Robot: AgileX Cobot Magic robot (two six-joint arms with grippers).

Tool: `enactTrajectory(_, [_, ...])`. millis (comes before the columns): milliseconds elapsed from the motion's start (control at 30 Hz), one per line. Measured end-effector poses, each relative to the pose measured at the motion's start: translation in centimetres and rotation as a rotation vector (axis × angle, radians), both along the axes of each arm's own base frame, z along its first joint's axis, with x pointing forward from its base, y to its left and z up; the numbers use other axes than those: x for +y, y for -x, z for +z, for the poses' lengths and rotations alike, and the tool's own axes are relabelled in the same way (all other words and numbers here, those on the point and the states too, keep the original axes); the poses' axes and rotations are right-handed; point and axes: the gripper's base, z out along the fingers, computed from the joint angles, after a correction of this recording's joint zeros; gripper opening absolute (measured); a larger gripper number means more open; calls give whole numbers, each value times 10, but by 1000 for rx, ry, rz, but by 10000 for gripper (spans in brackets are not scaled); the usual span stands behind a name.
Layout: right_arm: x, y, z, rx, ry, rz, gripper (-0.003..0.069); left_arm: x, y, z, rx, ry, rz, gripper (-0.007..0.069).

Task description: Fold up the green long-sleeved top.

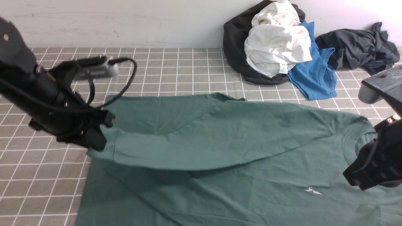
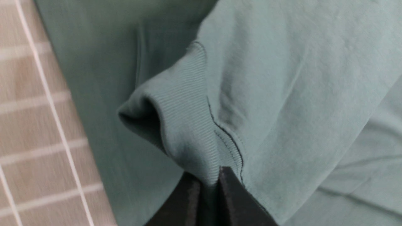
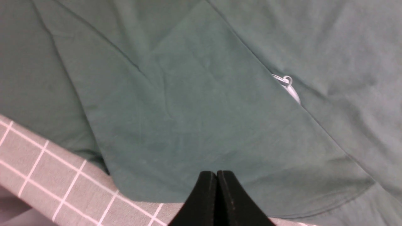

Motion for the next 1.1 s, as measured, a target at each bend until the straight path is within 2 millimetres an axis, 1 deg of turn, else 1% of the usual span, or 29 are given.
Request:
enactTrajectory(33, [2, 1, 0, 0, 0, 8, -16, 0, 4, -2, 0, -1, 5, 24])
enactTrajectory(67, [9, 4, 0, -3, 6, 52, -16, 2, 17, -19, 23, -12, 10, 27])
enactTrajectory(100, [10, 5, 0, -2, 7, 58, -16, 2, 17, -19, 22, -12, 10, 27])
enactTrajectory(133, [18, 9, 0, -6, 15, 103, -16, 3, 26, -32, 46, -23, -5, 35])
enactTrajectory(233, [30, 16, -1, -17, 38, 183, -16, 3, 35, -45, 70, -36, -47, 71])
enactTrajectory(267, [31, 17, -1, -18, 41, 188, -16, 3, 35, -45, 72, -37, -50, 76])
enactTrajectory(300, [35, 20, -1, -22, 46, 215, -16, 4, 38, -48, 77, -40, -66, 113])
enactTrajectory(400, [45, 27, -1, -28, 53, 283, -16, 3, 38, -48, 74, -39, -77, 208])
enactTrajectory(433, [49, 30, -2, -27, 58, 310, -16, 3, 38, -47, 73, -36, -77, 256])
enactTrajectory(467, [51, 33, -4, -24, 62, 334, -16, 3, 39, -47, 76, -32, -78, 288])
enactTrajectory(500, [55, 38, -8, -17, 71, 374, -16, 2, 40, -45, 78, -27, -80, 332])
enactTrajectory(567, [59, 47, -19, 9, 94, 443, -16, 1, 45, -38, 72, -21, -92, 389])
enactTrajectory(600, [60, 48, -20, 11, 98, 453, -16, 1, 46, -37, 73, -22, -96, 394])
enactTrajectory(633, [62, 58, -33, 47, 123, 503, -16, -2, 52, -28, 43, -39, -130, 417])
enactTrajectory(700, [63, 67, -46, 85, 149, 543, -13, -11, 61, -17, 3, -82, -207, 415])
enactTrajectory(733, [62, 68, -48, 89, 152, 548, -12, -13, 63, -16, -1, -94, -228, 414])
enactTrajectory(767, [62, 76, -59, 123, 177, 579, 0, -25, 73, -7, -33, -139, -323, 402])
enactTrajectory(867, [59, 88, -77, 168, 215, 634, 36, -43, 92, -1, -42, -199, -482, 367])
enactTrajectory(900, [58, 94, -85, 175, 227, 668, 74, -53, 106, -1, -13, -238, -588, 342])
enactTrajectory(933, [58, 96, -90, 169, 229, 686, 97, -57, 113, -2, 11, -258, -639, 329])
enactTrajectory(967, [58, 97, -92, 170, 232, 693, 104, -57, 115, -3, 25, -268, -654, 326])
enactTrajectory(1000, [58, 98, -98, 144, 224, 713, 155, -63, 125, -6, 65, -296, -728, 304])
enactTrajectory(1067, [59, 99, -106, 96, 208, 735, 245, -68, 137, -13, 110, -328, -804, 277])
enactTrajectory(1100, [59, 99, -108, 93, 207, 735, 255, -68, 139, -15, 118, -332, -811, 275])
